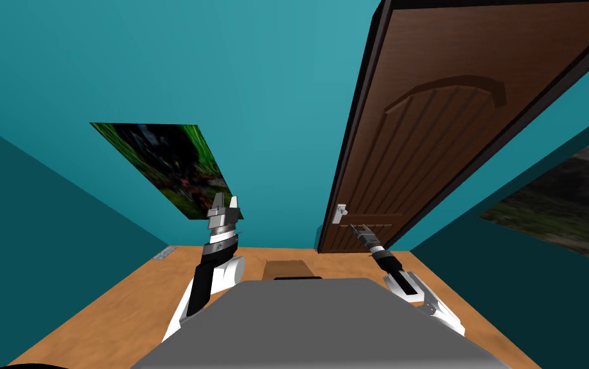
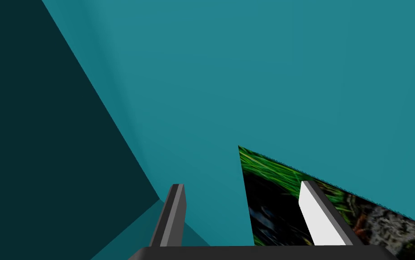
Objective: Pull the door open
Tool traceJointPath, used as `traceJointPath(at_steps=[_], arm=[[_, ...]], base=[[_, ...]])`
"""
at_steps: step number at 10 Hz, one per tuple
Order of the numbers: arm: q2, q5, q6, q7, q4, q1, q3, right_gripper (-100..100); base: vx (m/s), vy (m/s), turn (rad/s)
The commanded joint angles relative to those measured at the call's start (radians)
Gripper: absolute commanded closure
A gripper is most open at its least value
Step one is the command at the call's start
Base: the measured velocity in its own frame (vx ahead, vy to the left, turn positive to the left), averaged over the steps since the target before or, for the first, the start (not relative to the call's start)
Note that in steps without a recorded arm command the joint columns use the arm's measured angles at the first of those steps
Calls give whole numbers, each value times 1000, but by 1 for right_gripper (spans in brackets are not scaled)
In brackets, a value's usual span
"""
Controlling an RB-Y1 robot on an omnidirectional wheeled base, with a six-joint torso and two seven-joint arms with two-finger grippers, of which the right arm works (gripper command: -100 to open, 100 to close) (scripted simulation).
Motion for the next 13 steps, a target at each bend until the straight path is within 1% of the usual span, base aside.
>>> traceJointPath(at_steps=[1, 2, 3, 9, 10, 11, 13], arm=[[-6, 17, -6, 30, -3, 15, -8, -100], [-4, 11, -3, 18, -2, 10, -5, -100], [-1, 12, 0, 26, 2, 4, -8, -100], [14, 12, 17, 47, 21, -23, -16, -100], [12, 12, 15, 45, 20, -20, -16, -100], [12, 12, 15, 45, 20, -20, -16, 100], [12, 12, 15, 45, 20, -20, -16, 100]], base=[[-37, 66, -50], [-17, 29, -15], [102, -13, 33], [196, -9, 40], [75, -11, 10], [0, 0, 0], [-24, 1, 5]])
